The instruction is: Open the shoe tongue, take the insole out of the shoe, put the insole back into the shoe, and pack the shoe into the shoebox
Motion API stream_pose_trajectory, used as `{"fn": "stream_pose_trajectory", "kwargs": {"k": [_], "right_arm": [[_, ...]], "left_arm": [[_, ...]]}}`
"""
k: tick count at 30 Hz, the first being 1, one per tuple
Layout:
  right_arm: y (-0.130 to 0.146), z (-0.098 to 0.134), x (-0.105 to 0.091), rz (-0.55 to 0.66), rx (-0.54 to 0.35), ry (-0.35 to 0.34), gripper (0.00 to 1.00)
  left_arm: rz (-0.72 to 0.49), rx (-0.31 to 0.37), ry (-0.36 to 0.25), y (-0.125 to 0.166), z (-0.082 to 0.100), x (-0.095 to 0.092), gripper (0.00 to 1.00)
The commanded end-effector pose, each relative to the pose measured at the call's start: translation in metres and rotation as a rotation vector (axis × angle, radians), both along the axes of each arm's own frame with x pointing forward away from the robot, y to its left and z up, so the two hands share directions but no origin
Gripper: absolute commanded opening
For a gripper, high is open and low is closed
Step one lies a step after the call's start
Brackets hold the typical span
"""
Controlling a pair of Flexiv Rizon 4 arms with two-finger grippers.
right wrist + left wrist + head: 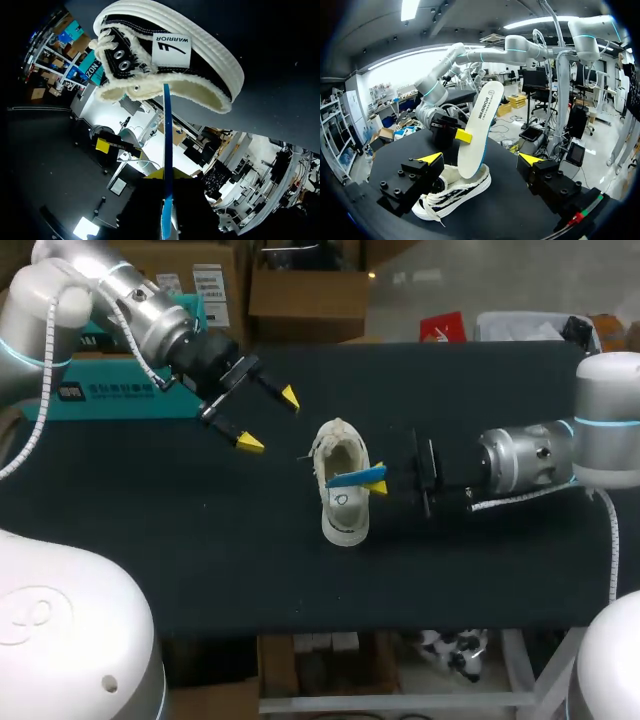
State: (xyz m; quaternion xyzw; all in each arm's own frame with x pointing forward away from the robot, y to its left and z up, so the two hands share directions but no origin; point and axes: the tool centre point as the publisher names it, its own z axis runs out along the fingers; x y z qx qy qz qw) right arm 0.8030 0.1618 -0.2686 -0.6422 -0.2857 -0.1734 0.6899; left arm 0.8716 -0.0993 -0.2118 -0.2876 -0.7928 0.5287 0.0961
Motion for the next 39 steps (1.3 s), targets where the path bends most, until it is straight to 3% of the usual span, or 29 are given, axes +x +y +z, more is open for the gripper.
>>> {"fn": "stream_pose_trajectory", "kwargs": {"k": [1,10,16,23,26,29,31,34,39], "right_arm": [[-0.001,0.004,-0.006,-0.018,-0.011,-0.002,0.0],[0.001,0.001,-0.003,-0.02,-0.009,0.01,0.0],[0.007,-0.008,0.002,-0.08,0.04,0.023,0.0],[0.011,-0.009,0.0,-0.127,0.049,0.025,0.0],[0.015,-0.011,-0.002,-0.146,0.045,0.006,0.0],[0.016,-0.013,-0.003,-0.166,0.041,-0.006,0.0],[0.017,-0.014,-0.004,-0.175,0.041,-0.014,0.0],[0.019,-0.013,-0.005,-0.19,0.046,-0.027,0.0],[0.021,-0.011,-0.006,-0.199,0.048,-0.033,0.0]], "left_arm": [[0.298,-0.111,-0.096,0.0,0.001,-0.008,1.0],[0.289,-0.116,-0.085,-0.002,-0.002,-0.011,1.0],[0.288,-0.123,-0.148,-0.014,-0.023,-0.027,1.0],[0.36,-0.13,-0.229,-0.034,-0.035,-0.025,1.0],[0.35,-0.122,-0.237,-0.041,-0.039,-0.027,1.0],[0.332,-0.12,-0.237,-0.044,-0.042,-0.029,0.91],[0.305,-0.105,-0.236,-0.047,-0.043,-0.029,0.77],[0.285,-0.08,-0.248,-0.053,-0.048,-0.031,0.73],[0.252,-0.057,-0.25,-0.056,-0.055,-0.032,0.76]]}}
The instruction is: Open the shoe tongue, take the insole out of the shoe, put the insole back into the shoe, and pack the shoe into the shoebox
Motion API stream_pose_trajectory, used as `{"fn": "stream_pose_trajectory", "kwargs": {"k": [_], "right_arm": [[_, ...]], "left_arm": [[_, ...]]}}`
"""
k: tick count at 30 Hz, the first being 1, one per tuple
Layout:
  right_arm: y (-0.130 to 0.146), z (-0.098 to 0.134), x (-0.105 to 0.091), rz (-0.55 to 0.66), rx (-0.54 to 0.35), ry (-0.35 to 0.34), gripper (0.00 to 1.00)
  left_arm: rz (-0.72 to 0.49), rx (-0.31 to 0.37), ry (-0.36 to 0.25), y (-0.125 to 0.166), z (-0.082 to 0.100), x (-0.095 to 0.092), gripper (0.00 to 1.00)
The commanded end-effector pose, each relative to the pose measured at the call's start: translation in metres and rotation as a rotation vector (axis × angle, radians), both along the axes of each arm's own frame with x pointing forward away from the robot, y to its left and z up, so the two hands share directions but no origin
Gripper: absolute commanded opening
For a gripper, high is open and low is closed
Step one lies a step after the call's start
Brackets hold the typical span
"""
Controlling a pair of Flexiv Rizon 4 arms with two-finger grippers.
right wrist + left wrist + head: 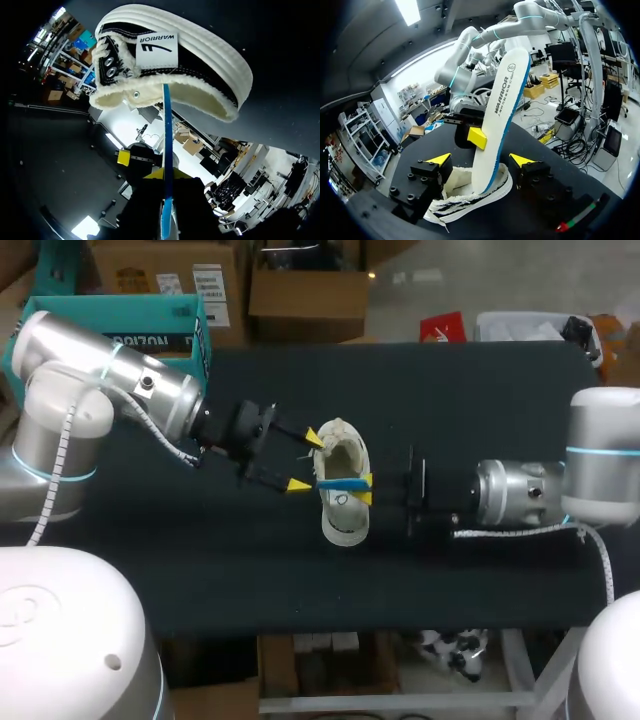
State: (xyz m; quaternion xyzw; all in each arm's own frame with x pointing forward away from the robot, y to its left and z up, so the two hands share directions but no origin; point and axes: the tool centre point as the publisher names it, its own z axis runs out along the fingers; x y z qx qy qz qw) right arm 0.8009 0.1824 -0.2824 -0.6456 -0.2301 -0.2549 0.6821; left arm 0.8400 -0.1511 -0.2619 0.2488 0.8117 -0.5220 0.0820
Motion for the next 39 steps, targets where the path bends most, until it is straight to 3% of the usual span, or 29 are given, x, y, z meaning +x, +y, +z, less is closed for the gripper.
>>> {"fn": "stream_pose_trajectory", "kwargs": {"k": [1,7,11,13,16,22,24,25,26,27,32,33,36,37,39], "right_arm": [[0.002,0.003,-0.003,-0.009,-0.001,-0.002,0.0],[0.005,0.002,-0.001,-0.008,0.001,0.004,0.0],[0.006,0.002,0.0,-0.012,-0.001,0.009,0.0],[0.006,0.002,0.0,-0.015,-0.004,0.012,0.0],[0.006,0.001,0.0,-0.018,-0.006,0.014,0.0],[0.005,0.002,-0.001,-0.004,-0.031,0.013,0.0],[0.006,0.002,-0.002,-0.005,-0.046,0.01,0.47],[0.005,0.003,-0.003,-0.005,-0.057,0.012,0.79],[0.005,0.003,-0.004,-0.008,-0.067,0.009,0.95],[0.005,0.004,-0.005,-0.009,-0.077,0.009,1.0],[0.003,0.002,-0.009,-0.034,-0.127,0.001,1.0],[0.002,0.001,-0.009,-0.035,-0.126,0.0,0.95],[0.001,-0.002,-0.01,-0.062,-0.155,-0.007,0.64],[0.0,-0.003,-0.01,-0.061,-0.15,-0.008,0.48],[-0.002,-0.006,-0.01,-0.084,-0.167,-0.013,0.44]], "left_arm": [[-0.009,0.01,0.002,-0.006,-0.007,0.0,0.76],[-0.031,0.034,0.005,-0.019,-0.02,0.001,0.7],[-0.032,0.044,0.001,-0.026,-0.026,0.003,0.39],[-0.038,0.046,0.005,-0.028,-0.027,0.004,0.32],[-0.042,0.053,-0.001,-0.029,-0.028,0.003,0.0],[-0.077,0.072,-0.036,-0.03,-0.029,0.001,0.0],[-0.098,0.071,-0.046,-0.03,-0.03,0.001,0.0],[-0.1,0.078,-0.05,-0.03,-0.032,0.002,0.0],[-0.103,0.08,-0.055,-0.031,-0.033,0.002,0.0],[-0.118,0.08,-0.057,-0.031,-0.034,0.003,0.0],[-0.154,0.074,-0.086,-0.032,-0.042,0.01,0.0],[-0.162,0.07,-0.092,-0.032,-0.043,0.011,0.0],[-0.163,0.07,-0.121,-0.033,-0.045,0.015,0.0],[-0.173,0.07,-0.124,-0.034,-0.046,0.016,0.0],[-0.176,0.072,-0.141,-0.035,-0.047,0.017,0.0]]}}
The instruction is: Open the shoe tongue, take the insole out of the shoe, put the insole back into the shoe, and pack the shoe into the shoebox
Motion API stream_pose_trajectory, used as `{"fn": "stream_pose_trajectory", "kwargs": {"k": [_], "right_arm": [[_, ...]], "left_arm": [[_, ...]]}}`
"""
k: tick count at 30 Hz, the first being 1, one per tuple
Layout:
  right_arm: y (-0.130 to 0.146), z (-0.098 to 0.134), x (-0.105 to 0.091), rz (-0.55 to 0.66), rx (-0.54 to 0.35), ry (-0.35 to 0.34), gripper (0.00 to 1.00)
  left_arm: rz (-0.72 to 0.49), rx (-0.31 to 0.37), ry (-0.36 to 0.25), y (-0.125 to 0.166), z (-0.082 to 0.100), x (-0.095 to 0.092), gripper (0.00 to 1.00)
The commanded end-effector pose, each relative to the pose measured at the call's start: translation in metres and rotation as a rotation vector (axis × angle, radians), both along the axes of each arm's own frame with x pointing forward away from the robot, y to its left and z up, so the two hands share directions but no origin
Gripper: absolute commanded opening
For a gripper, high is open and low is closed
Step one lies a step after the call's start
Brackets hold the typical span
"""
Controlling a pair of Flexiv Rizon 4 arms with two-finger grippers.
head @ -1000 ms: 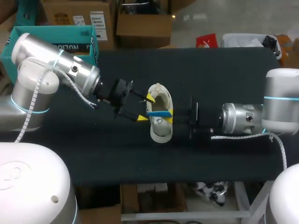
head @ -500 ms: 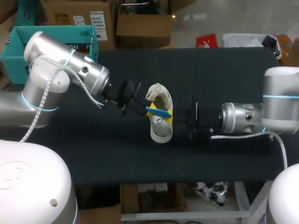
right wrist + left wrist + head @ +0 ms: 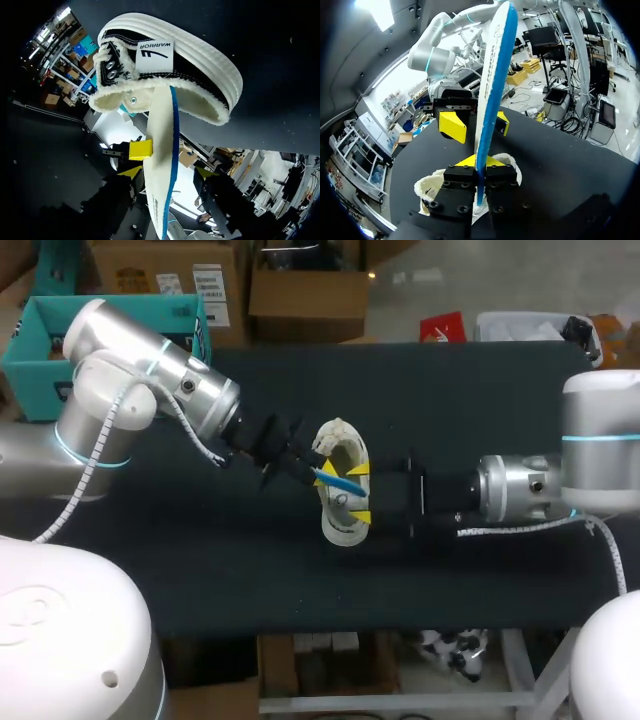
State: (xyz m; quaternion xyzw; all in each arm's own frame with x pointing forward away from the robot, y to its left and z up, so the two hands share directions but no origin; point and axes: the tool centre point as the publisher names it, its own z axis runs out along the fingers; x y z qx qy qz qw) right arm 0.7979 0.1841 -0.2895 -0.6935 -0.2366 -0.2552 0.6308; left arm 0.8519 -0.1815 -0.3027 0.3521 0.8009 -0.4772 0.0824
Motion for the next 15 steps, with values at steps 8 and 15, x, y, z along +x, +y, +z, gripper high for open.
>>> {"fn": "stream_pose_trajectory", "kwargs": {"k": [8,15], "right_arm": [[-0.001,-0.008,-0.001,-0.055,-0.037,-0.008,0.0],[0.004,-0.014,0.006,-0.056,-0.073,-0.006,0.0]], "left_arm": [[-0.06,0.02,-0.046,-0.011,-0.01,0.007,0.0],[-0.075,0.039,-0.04,-0.007,-0.017,0.018,0.0]]}}
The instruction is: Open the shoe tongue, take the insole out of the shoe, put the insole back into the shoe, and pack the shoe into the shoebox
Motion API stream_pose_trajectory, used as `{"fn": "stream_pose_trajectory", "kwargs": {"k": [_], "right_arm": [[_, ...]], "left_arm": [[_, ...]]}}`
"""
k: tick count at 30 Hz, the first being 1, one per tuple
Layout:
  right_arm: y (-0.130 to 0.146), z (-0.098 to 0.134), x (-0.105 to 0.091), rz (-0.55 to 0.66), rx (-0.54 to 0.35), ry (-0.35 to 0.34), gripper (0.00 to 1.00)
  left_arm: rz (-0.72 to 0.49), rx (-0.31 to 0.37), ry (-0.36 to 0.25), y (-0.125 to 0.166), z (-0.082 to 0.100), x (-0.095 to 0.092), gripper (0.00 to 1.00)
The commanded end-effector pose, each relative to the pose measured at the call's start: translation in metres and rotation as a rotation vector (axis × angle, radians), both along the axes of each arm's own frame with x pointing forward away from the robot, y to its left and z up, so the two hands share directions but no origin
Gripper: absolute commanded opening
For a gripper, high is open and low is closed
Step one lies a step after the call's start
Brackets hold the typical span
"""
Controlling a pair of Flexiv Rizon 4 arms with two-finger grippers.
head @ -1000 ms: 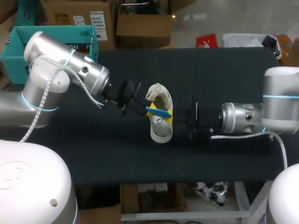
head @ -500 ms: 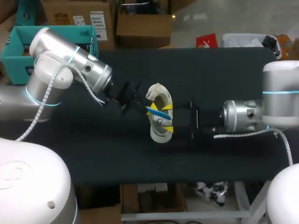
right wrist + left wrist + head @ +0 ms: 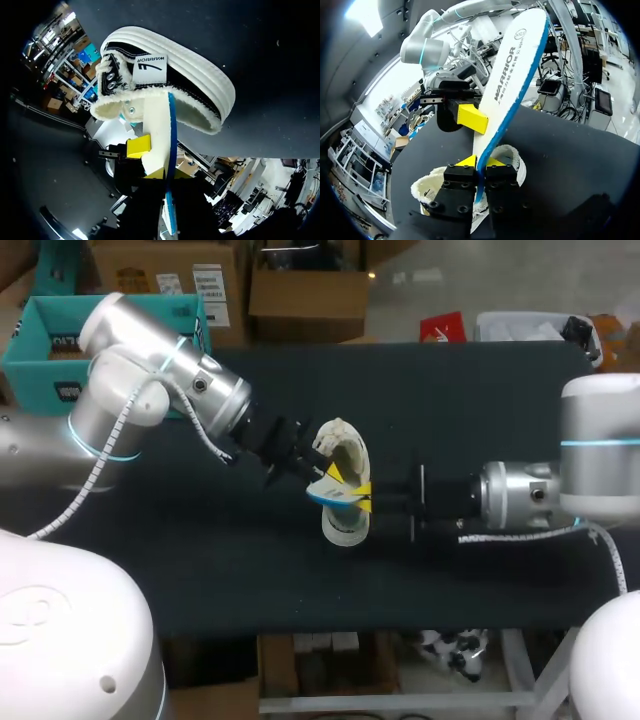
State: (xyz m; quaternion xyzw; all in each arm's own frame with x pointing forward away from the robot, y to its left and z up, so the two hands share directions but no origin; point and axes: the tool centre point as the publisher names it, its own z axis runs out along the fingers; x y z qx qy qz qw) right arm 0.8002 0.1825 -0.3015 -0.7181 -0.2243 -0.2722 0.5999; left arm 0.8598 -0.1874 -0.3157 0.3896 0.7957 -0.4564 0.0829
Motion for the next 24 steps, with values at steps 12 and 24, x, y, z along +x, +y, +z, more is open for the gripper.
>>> {"fn": "stream_pose_trajectory", "kwargs": {"k": [12,24], "right_arm": [[0.01,-0.019,0.028,0.028,-0.048,-0.037,0.0],[0.001,-0.037,0.046,0.004,-0.079,-0.03,0.0]], "left_arm": [[-0.023,0.065,0.045,-0.002,-0.02,0.035,0.0],[-0.034,0.088,0.114,0.001,-0.033,0.046,0.24]]}}
